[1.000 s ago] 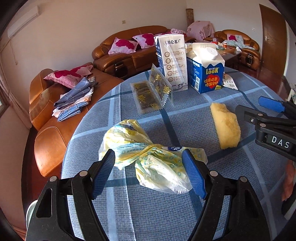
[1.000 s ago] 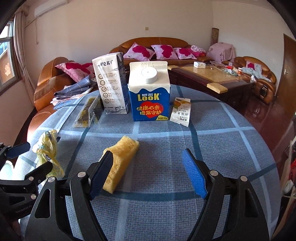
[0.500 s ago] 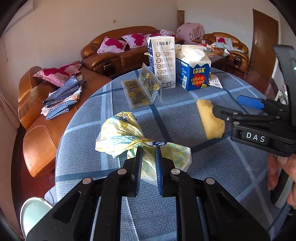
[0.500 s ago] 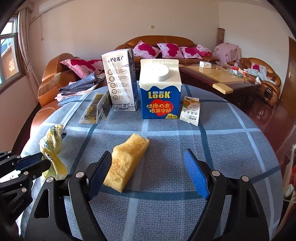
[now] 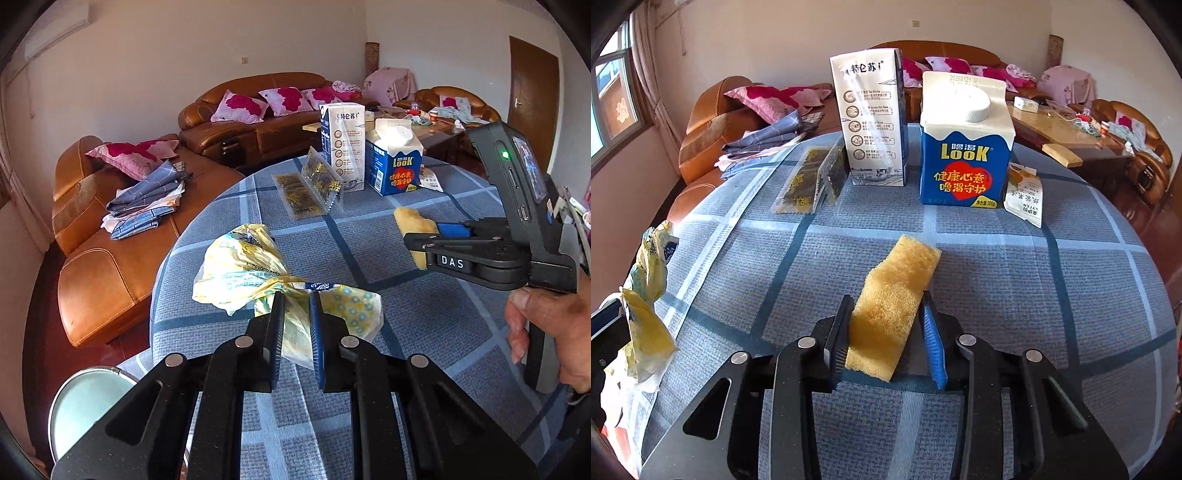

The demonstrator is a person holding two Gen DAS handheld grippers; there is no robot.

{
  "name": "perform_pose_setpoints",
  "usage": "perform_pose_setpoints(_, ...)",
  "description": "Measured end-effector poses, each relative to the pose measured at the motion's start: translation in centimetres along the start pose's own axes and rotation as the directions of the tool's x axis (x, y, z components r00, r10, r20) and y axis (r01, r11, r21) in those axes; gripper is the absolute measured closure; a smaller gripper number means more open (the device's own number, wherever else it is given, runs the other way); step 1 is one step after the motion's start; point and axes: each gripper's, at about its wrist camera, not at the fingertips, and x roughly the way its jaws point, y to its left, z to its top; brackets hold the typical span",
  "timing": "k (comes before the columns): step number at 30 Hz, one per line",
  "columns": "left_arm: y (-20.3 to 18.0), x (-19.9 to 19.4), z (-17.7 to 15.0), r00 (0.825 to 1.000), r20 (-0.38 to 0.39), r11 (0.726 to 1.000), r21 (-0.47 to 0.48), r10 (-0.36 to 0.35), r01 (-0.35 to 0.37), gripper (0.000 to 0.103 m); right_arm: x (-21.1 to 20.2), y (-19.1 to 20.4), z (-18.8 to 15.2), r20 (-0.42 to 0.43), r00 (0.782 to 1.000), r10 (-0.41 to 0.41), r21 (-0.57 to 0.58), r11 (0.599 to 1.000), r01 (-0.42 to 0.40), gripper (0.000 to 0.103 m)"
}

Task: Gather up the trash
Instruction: 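Grasp the yellow-white plastic bag with the left tool while the right tool grasps the yellow sponge, then carry the yellow bag and sponge over the teal bucket with both tools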

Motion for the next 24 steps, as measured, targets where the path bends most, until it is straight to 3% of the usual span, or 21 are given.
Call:
perform_pose_setpoints(7,1.4,-2.7,-1.1,0.998,0.028,0.998,-0.026,0.049,-0.048,0.09,-2.8,2.6,-0.5,0.098,0.991,0.091,-0.066,0.994,-0.084,0.072)
perform_pose_setpoints(14,3.2,-4.7,-2.7,0.993,0.021,0.992,-0.053,0.119,-0.118,0.09,-5.2,6.6,-0.6,0.18,0.958,0.222,-0.185,0.964,-0.189,0.072)
perform_pose_setpoints(24,5.8,-6.8,-5.2,0.977,-0.015,0.974,-0.083,0.212,-0.212,0.09,-5.9,10.8,-1.4,0.192,0.931,0.31,-0.282,0.926,-0.25,0.072)
